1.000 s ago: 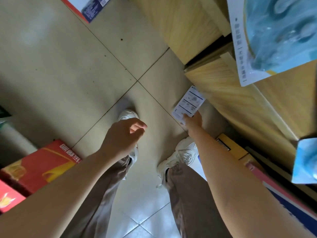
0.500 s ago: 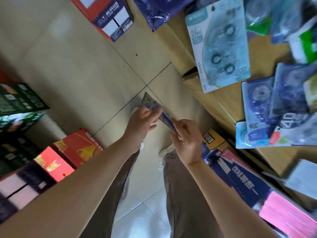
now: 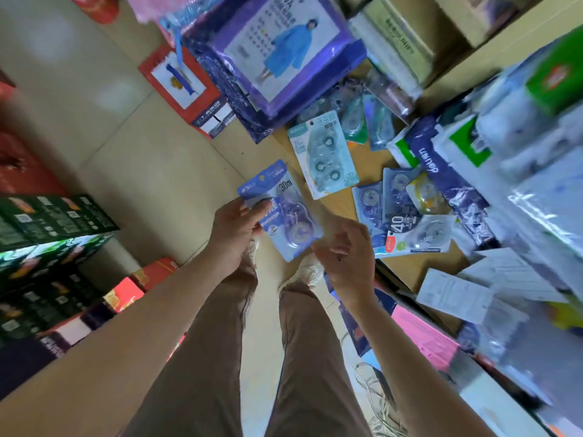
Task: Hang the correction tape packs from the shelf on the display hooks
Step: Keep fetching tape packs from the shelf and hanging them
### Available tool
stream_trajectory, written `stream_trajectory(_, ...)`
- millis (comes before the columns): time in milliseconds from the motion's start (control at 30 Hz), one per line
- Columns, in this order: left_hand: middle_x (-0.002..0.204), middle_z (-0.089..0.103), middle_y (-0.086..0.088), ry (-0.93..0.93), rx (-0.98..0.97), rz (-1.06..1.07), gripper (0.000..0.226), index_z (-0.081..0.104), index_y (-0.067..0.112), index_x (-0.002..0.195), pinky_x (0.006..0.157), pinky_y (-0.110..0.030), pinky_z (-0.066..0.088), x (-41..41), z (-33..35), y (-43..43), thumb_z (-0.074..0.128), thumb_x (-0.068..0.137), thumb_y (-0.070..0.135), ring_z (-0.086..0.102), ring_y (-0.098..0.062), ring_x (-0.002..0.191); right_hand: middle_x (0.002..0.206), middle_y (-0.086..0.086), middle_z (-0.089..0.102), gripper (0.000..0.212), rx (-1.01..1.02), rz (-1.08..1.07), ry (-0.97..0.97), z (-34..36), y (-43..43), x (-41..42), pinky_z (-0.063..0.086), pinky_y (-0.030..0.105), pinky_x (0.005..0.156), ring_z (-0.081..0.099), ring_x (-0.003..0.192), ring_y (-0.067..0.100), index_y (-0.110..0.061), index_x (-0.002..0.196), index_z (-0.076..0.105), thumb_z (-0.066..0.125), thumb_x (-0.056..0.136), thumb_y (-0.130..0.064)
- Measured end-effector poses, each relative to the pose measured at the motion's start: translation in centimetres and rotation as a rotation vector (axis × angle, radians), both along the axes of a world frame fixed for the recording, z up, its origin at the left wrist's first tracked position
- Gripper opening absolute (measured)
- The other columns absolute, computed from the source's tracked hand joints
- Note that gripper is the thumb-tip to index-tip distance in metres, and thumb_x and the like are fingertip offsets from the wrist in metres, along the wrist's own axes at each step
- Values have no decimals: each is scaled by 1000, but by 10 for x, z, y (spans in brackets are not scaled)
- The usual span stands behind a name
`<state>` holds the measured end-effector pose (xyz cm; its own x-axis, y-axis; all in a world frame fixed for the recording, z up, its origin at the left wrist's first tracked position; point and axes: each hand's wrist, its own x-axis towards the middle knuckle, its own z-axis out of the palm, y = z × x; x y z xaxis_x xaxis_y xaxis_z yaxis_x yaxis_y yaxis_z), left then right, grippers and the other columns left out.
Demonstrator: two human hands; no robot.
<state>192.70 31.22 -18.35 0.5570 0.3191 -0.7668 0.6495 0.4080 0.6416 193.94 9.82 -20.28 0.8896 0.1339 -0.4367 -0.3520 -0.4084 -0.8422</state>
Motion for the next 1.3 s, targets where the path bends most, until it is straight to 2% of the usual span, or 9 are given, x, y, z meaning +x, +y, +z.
stream_trajectory(167, 96, 74, -5, -18, -31, -125, 11, 76, 18, 103, 79, -32, 55, 17, 49, -27, 70, 94, 20, 69, -18, 87, 115, 2, 66, 43, 346, -44, 537, 65, -22, 27, 55, 18, 69, 67, 90, 4, -12, 135, 55, 67, 94, -12)
stream_trajectory(300, 102, 76, -9, 15, -92, -209, 17, 73, 13, 110, 75, -34, 57, 22, 74, -62, 66, 97, 22, 72, -23, 89, 126, 31, 62, 38, 591, -22, 599, 87, -48, 20, 47, 58, 100, 58, 118, 50, 0, 128, 60, 66, 92, -12)
stream_trajectory(533, 117, 74, -8, 136, -193, -517, 54, 73, 26, 113, 103, -60, 48, 7, 82, -110, 86, 67, 50, 69, -31, 112, 105, 18, 74, 23, 520, -268, 626, 109, -85, 7, 57, 29, 71, 71, 90, 25, 2, 117, 64, 61, 94, -3)
stream_trajectory(700, 103, 78, -5, 164, -176, -565, 41, 71, 16, 108, 84, -41, 54, 15, 68, -118, 81, 70, 24, 73, -26, 96, 86, 7, 71, 14, 356, -341, 711, 82, -103, 8, 51, 20, 57, 67, 68, 11, -4, 107, 69, 67, 93, -8)
stream_trajectory(833, 88, 79, 4, 199, 10, -639, 21, 72, 15, 100, 71, -26, 54, 26, 47, -89, 80, 83, 6, 74, -13, 82, 82, 12, 71, 9, 175, -383, 704, 36, -114, 22, 56, 31, 69, 66, 73, 23, -12, 99, 70, 72, 90, -12)
stream_trajectory(967, 89, 78, -1, 257, 155, -622, 35, 74, 14, 99, 76, -31, 57, 36, 29, -45, 87, 68, 27, 74, -21, 85, 78, 14, 66, 16, 89, -408, 664, -7, -113, 55, 53, 24, 61, 63, 68, 22, -5, 104, 66, 71, 91, -11)
stream_trajectory(1033, 90, 78, -2, 284, 207, -588, 41, 74, 17, 95, 79, -36, 57, 41, 21, -26, 86, 61, 36, 74, -19, 84, 78, 12, 66, 19, 48, -375, 654, -30, -105, 75, 53, 30, 65, 62, 66, 19, -4, 107, 67, 71, 91, -13)
stream_trajectory(1167, 79, 73, 1, 287, 267, -506, 16, 71, 9, 94, 56, -9, 47, 50, 5, -4, 81, 82, 6, 66, 6, 58, 69, 7, 61, 17, -12, -298, 610, -76, -77, 115, 44, 27, 56, 57, 62, 19, -6, 101, 68, 73, 88, -16)
stream_trajectory(1300, 65, 71, 12, 276, 302, -504, 14, 69, 13, 88, 52, -6, 44, 53, -11, 13, 80, 84, 7, 63, 9, 55, 95, 5, 72, 35, -253, -122, 426, -113, -39, 153, 53, 36, 81, 67, 88, 21, -13, 109, 68, 79, 82, -31)
